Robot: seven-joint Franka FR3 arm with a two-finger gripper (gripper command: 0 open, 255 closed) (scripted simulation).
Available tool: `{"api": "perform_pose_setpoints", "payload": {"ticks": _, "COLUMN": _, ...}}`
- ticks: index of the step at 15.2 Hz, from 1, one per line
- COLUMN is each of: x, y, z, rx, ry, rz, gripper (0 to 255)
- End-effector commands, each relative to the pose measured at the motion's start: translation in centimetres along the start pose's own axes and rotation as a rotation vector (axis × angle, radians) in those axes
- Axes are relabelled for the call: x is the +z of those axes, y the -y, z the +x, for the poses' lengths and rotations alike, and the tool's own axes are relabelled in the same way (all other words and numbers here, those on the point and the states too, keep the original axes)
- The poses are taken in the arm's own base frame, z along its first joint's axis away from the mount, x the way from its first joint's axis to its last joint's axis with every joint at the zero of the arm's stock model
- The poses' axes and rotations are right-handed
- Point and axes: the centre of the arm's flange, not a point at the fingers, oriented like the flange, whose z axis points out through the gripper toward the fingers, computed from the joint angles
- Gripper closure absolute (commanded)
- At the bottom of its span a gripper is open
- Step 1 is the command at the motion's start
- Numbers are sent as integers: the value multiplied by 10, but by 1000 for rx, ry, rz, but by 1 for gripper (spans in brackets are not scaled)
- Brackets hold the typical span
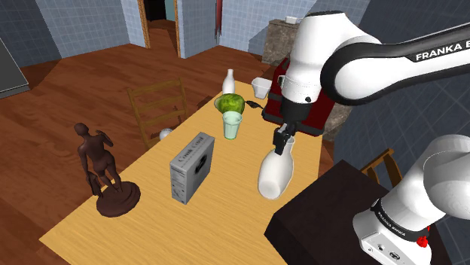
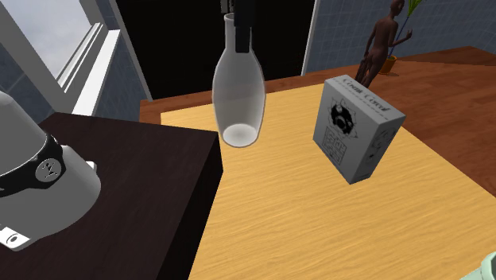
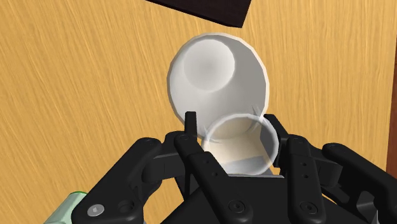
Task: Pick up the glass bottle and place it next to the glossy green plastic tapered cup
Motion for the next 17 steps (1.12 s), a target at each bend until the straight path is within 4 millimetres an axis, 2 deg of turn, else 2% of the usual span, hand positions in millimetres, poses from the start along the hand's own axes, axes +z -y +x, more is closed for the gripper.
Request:
{"api": "perform_pose_setpoints", "payload": {"ticks": 1, "x": -11, "y": -1, "z": -1, "rx": 0, "ry": 0, "rz": 0, "gripper": 255}}
{"api": "perform_pose_setpoints", "payload": {"ticks": 17, "x": -96, "y": 0, "z": -5, "rx": 0, "ry": 0, "rz": 0, "gripper": 255}}
